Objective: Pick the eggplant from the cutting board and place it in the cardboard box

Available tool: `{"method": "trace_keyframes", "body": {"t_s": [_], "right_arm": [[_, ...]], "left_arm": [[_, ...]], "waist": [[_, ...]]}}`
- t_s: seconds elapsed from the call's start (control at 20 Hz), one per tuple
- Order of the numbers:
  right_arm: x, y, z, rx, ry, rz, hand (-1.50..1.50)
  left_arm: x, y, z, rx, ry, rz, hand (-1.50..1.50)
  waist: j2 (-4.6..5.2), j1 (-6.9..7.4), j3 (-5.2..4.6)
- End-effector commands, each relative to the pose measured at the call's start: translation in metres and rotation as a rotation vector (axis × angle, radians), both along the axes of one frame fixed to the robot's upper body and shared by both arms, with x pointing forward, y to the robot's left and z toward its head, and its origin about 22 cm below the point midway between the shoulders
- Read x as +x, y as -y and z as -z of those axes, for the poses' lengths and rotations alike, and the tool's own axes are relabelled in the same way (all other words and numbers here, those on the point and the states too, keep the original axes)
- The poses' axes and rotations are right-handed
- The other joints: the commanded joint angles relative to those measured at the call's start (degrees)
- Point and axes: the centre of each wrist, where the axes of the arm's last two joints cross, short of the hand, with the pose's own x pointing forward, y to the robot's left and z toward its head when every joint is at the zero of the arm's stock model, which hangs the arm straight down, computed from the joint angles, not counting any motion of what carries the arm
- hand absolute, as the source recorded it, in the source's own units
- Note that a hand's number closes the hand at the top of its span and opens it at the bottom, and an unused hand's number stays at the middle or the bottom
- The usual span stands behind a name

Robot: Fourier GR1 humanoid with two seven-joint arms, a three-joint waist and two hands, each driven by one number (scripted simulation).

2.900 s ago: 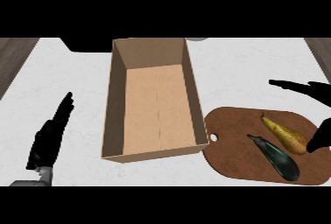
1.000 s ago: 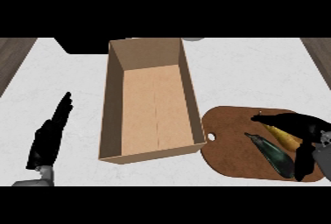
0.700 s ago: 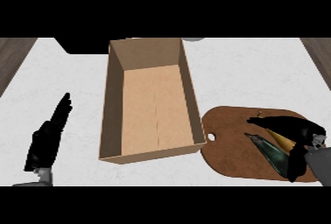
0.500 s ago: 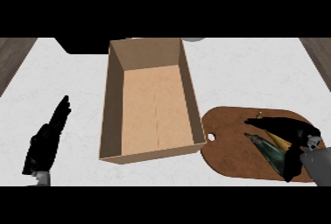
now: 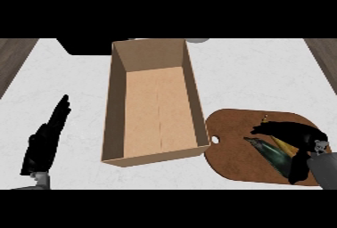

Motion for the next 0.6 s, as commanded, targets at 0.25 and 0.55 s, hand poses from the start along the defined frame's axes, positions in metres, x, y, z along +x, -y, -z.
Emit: {"method": "trace_keyframes", "body": {"t_s": [0.25,0.55], "right_arm": [[-0.009,-0.025,0.019,-0.021,0.186,-0.018,1.5],[-0.012,-0.012,0.018,-0.03,0.31,0.139,1.5]], "left_arm": [[-0.001,-0.022,0.008,0.002,-0.003,-0.007,0.0],[-0.006,0.016,0.007,-0.013,0.002,0.004,0.0]], "waist": [[0.47,-0.28,0.4],[0.34,-0.45,0.41]]}}
